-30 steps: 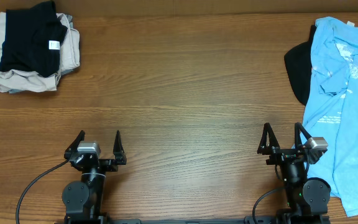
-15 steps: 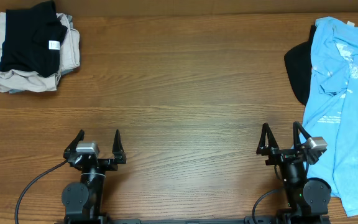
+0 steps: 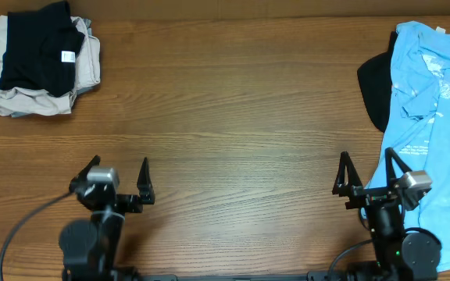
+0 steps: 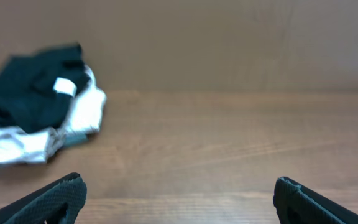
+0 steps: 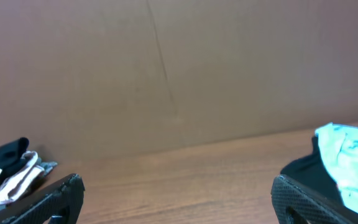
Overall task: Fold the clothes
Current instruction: 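Reach the right gripper to the light blue T-shirt and grasp it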
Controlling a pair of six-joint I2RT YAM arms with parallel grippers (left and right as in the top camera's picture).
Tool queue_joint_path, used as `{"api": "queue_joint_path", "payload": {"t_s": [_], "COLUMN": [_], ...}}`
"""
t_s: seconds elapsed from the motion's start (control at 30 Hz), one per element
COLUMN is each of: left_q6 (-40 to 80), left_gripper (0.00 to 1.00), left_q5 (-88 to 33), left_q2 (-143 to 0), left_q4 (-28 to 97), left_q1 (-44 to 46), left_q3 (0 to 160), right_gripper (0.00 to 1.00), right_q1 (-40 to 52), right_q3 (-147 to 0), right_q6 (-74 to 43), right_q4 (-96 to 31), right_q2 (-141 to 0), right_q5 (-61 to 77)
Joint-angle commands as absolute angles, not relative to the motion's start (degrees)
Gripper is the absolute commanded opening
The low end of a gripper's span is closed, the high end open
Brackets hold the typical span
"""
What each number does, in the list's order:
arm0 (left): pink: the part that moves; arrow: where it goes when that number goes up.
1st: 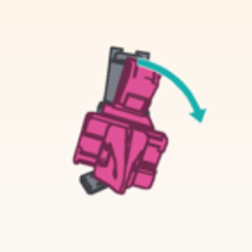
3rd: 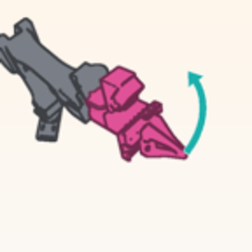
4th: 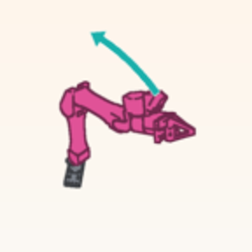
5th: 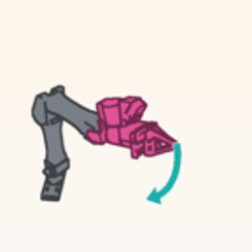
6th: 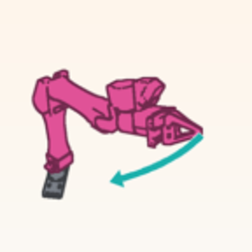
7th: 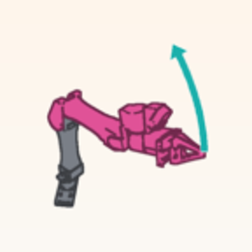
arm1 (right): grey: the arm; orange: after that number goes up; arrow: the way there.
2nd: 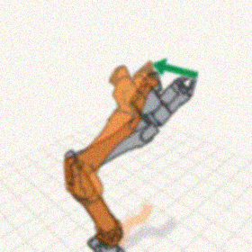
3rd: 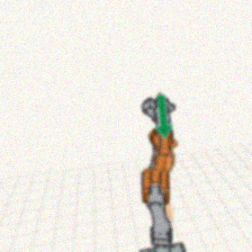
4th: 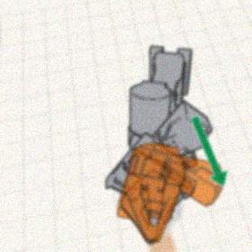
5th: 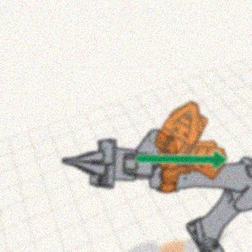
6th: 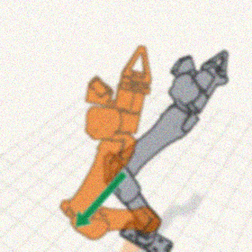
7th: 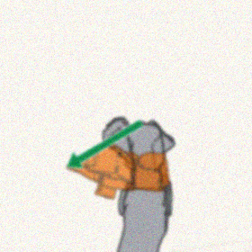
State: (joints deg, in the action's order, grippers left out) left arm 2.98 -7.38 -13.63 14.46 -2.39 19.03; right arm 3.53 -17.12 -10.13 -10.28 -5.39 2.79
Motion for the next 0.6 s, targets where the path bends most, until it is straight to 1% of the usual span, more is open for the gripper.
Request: {"api": "queue_joint_path", "payload": {"t_s": [0.0, 0.3, 0.57], "left_q6": [0.1, -5.2, -5.2], "left_gripper": [1.0, 1.0, 1.0], "left_q5": [-11.9, -13.6, -15.7], "left_q2": [-23.4, -48.4, -68.9], "left_q4": [17.7, 36.4, 53.0], "left_q1": [-2.7, -2.7, -2.6], "left_q3": [27.4, 53.1, 73.7], "right_gripper": [1.0, 1.0, 1.0], "right_q1": [4.0, 4.0, 4.0], "right_q3": [-25.6, -47.9, -74.0], "right_q6": [-7.0, -5.7, -3.8], "right_q4": [-13.6, -26.8, -45.3], "right_q2": [-12.4, -39.4, -67.8], "right_q5": [2.4, 2.6, 2.6]}}
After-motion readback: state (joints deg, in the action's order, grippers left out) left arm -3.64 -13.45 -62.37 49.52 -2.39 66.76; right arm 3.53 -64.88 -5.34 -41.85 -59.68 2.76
